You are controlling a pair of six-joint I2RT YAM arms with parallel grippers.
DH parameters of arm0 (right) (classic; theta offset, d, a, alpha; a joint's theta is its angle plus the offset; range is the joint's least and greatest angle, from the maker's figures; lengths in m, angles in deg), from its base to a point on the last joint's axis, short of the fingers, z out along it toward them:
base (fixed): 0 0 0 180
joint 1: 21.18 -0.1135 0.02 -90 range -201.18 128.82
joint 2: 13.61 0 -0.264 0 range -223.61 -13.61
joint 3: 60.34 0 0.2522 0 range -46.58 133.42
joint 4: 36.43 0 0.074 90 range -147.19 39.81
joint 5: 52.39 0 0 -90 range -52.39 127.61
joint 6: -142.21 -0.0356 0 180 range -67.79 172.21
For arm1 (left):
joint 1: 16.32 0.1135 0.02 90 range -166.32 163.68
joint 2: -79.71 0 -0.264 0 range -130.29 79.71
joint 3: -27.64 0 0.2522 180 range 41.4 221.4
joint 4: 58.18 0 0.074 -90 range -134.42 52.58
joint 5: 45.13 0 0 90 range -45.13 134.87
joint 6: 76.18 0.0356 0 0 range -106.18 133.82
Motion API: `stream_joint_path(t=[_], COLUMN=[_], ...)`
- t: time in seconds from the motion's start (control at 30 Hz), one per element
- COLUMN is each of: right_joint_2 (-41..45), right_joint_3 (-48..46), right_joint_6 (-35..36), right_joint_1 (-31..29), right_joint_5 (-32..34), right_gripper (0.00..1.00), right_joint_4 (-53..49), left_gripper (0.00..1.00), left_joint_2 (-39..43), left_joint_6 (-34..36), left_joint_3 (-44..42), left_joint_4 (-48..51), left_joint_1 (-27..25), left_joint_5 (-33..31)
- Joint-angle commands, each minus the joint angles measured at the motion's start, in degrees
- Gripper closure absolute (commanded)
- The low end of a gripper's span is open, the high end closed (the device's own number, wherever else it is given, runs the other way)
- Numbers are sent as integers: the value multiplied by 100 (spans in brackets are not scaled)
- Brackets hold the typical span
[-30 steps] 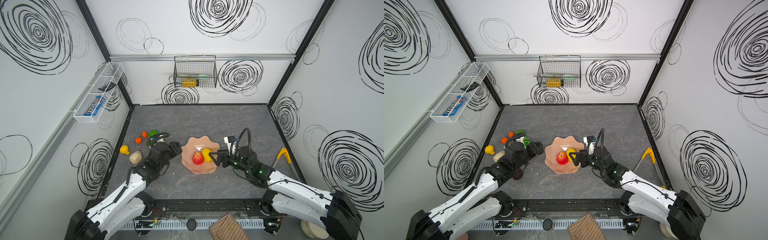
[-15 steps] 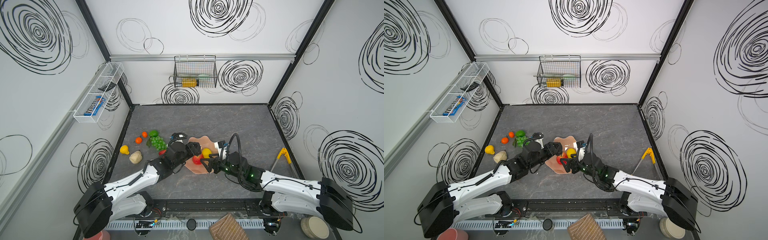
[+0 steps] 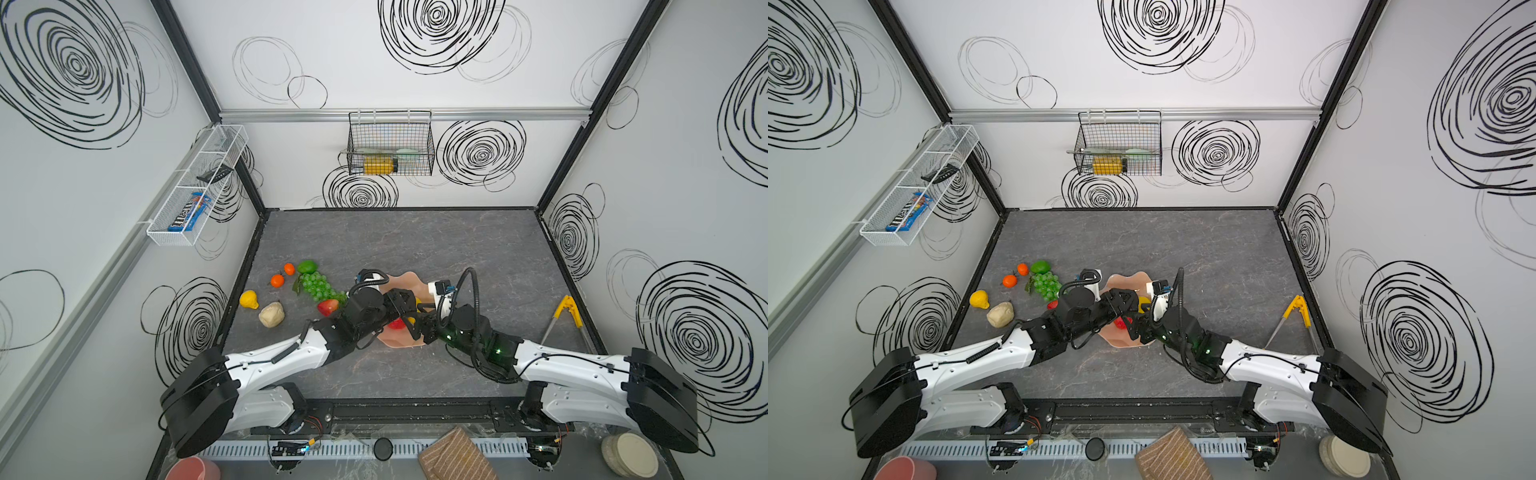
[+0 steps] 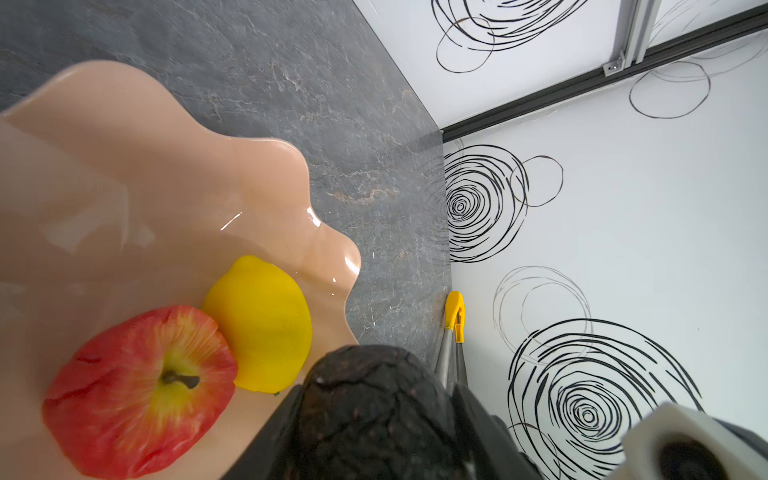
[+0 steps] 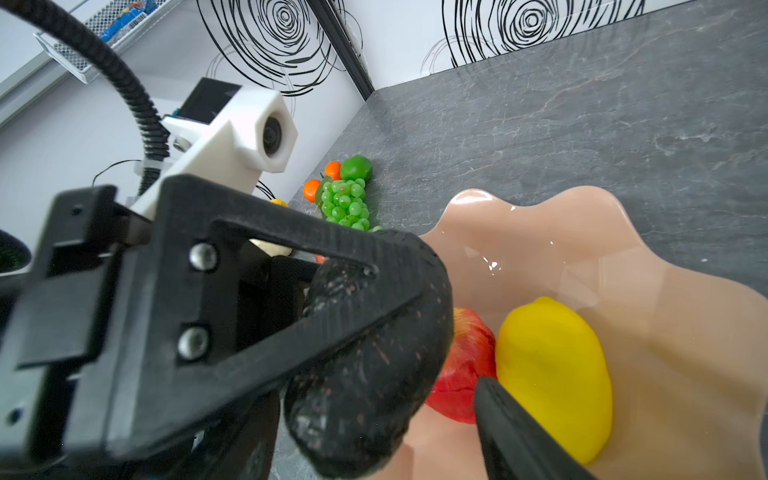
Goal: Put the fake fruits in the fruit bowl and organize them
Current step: 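Carry the avocado toward the bowl with the left gripper while the right gripper meets it, then close the right gripper on the avocado while the left gripper opens and withdraws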
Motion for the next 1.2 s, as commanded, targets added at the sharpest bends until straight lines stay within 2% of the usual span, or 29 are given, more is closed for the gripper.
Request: stream_joint_path(t=[0.0,0.13,0.37,0.47,0.63,0.77,0.87,1.03,1.17], right_joint_2=[-54,-27,63,108,196,278,429,549,419], right_joint_3=[100,-2,0,-3,99,315,406,393,545], right_joint_6=[44,65,153,160,169,266,358,783,784], right_joint_1=[-41,-54,-76,-76,-68,30,269,359,347], right_joint_5=[280,357,468,502,595,753,456,-165,-571], right_gripper=[28,35,57,60,62,62,62,62,62], right_joint_4=[358,584,556,466,58,-689,-1264,-1819,-2380], left_gripper=[46,46,43,37,22,9,3,2,1], left_joint_2=[-82,-125,-170,-162,-51,356,883,1781,2276], left_joint_6=[-95,-100,-96,-9,261,808,1466,2546,3215], left_joint_3=[226,252,211,224,226,170,75,-263,-617], left_joint_4=[-425,-429,-448,-429,-288,58,453,952,1043], left_joint_1=[-106,-165,-176,-154,40,455,853,1515,1757], left_joint_5=[73,72,85,73,126,77,-197,-866,-1475])
